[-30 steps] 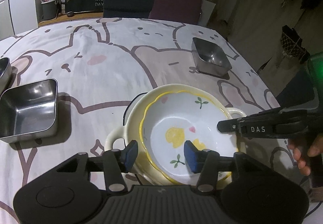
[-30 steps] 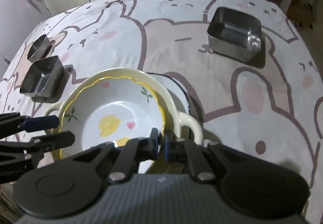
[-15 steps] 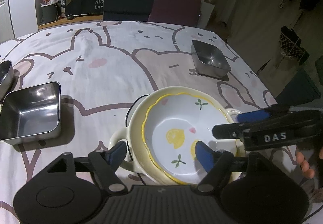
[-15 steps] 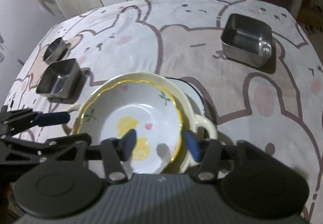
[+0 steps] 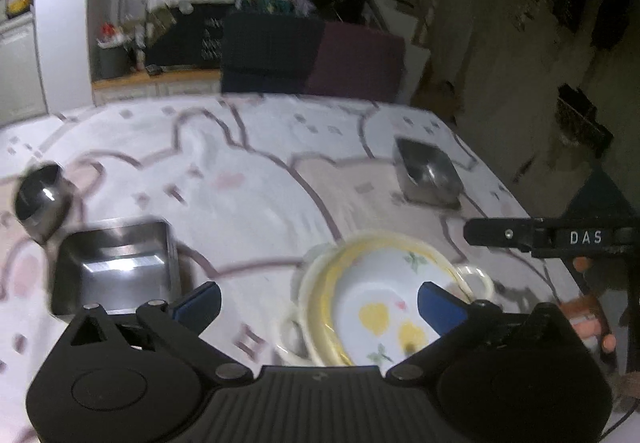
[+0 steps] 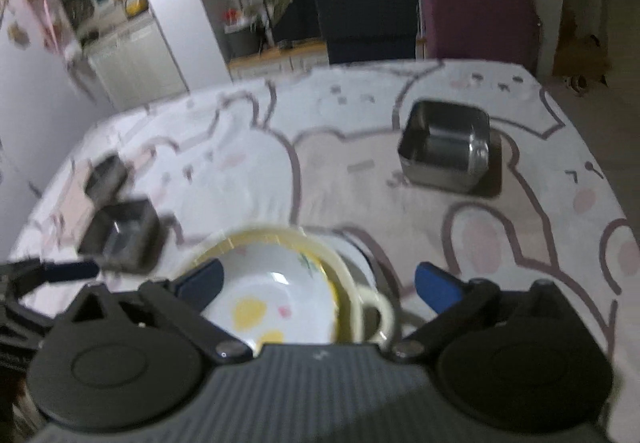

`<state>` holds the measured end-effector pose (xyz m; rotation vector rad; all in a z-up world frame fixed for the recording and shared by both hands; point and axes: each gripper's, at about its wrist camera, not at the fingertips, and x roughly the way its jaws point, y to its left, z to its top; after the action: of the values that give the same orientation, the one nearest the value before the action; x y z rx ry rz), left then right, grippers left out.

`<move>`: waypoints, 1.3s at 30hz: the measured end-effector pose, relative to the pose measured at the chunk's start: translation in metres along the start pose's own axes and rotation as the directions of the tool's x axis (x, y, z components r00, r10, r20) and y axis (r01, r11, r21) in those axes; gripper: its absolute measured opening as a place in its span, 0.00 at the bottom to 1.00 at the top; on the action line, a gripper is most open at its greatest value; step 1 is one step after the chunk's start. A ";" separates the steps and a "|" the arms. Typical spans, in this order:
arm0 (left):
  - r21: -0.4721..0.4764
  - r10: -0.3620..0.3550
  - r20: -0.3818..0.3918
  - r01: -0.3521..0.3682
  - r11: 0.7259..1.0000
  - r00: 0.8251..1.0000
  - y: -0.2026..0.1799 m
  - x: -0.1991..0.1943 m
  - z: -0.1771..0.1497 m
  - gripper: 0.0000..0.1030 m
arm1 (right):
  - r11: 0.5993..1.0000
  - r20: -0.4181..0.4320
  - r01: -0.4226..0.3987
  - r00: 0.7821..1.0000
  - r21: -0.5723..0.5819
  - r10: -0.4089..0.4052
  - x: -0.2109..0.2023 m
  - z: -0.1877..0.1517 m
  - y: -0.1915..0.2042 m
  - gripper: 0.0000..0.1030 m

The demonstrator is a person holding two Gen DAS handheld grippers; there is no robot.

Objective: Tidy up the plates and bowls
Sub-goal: 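Move both tools to a steel square tray and close on its rim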

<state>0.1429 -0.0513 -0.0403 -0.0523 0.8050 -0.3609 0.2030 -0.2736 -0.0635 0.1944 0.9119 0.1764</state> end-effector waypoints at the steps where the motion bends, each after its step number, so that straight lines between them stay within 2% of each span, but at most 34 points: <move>1: -0.002 0.009 0.010 -0.009 1.000 1.000 0.006 -0.004 0.005 1.00 | 1.000 0.011 -0.006 1.000 0.010 0.006 0.000 0.004 0.003 1.00; 5: -0.041 0.073 0.061 -0.071 0.997 0.995 0.043 -0.021 0.022 1.00 | 0.999 0.040 -0.045 0.998 0.017 0.044 0.008 0.021 0.027 1.00; 11: -0.116 0.168 0.074 -0.159 0.980 0.983 0.110 -0.032 0.038 1.00 | 0.995 0.041 -0.099 0.994 -0.011 0.099 0.034 0.043 0.078 1.00; 16: -0.196 0.211 0.041 -0.199 0.960 0.977 0.167 -0.028 0.040 1.00 | 0.990 0.001 -0.138 0.990 -0.017 0.138 0.068 0.054 0.126 0.98; 19: -0.233 0.223 0.000 -0.217 0.948 0.975 0.193 -0.020 0.038 0.96 | 0.988 -0.046 -0.153 0.987 -0.019 0.152 0.091 0.056 0.154 0.91; 24: -0.249 0.178 -0.072 -0.191 0.950 0.981 0.216 0.003 0.031 0.79 | 0.985 -0.164 -0.172 0.972 -0.008 0.169 0.132 0.053 0.187 0.71; 26: -0.253 0.151 -0.107 -0.174 0.952 0.983 0.219 0.017 0.028 0.62 | 0.986 -0.204 -0.168 0.965 -0.005 0.163 0.147 0.050 0.197 0.63; 28: -0.241 0.154 -0.139 -0.184 0.953 0.978 0.220 0.028 0.027 0.57 | 0.989 -0.245 -0.150 0.958 0.005 0.147 0.160 0.046 0.202 0.57; 30: -0.222 0.159 -0.159 -0.192 0.956 0.974 0.219 0.037 0.025 0.56 | 0.991 -0.273 -0.133 0.953 0.013 0.131 0.170 0.042 0.202 0.48; 34: -0.206 0.165 -0.205 -0.207 0.956 0.965 0.220 0.052 0.024 0.47 | 0.994 -0.292 -0.113 0.950 0.001 0.108 0.186 0.039 0.208 0.33; 36: -0.200 0.173 -0.238 -0.223 0.954 0.956 0.222 0.058 0.022 0.36 | 0.992 -0.300 -0.123 0.948 -0.023 0.111 0.187 0.036 0.212 0.23; 37: -0.197 0.177 -0.250 -0.229 0.953 0.952 0.222 0.060 0.021 0.24 | 0.991 -0.303 -0.130 0.946 -0.031 0.114 0.190 0.035 0.214 0.20; 38: -0.196 0.176 -0.259 -0.230 0.953 0.950 0.223 0.061 0.020 0.10 | 0.991 -0.307 -0.133 0.945 -0.034 0.117 0.189 0.035 0.214 0.13; 39: -0.199 0.174 -0.261 -0.230 0.953 0.950 0.223 0.060 0.019 0.04 | 0.990 -0.309 -0.136 0.944 -0.033 0.120 0.190 0.034 0.215 0.08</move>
<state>0.2613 0.1362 -0.1094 -0.1407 1.0807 -0.0772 0.3290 -0.0245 -0.1367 0.1793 1.2029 0.3592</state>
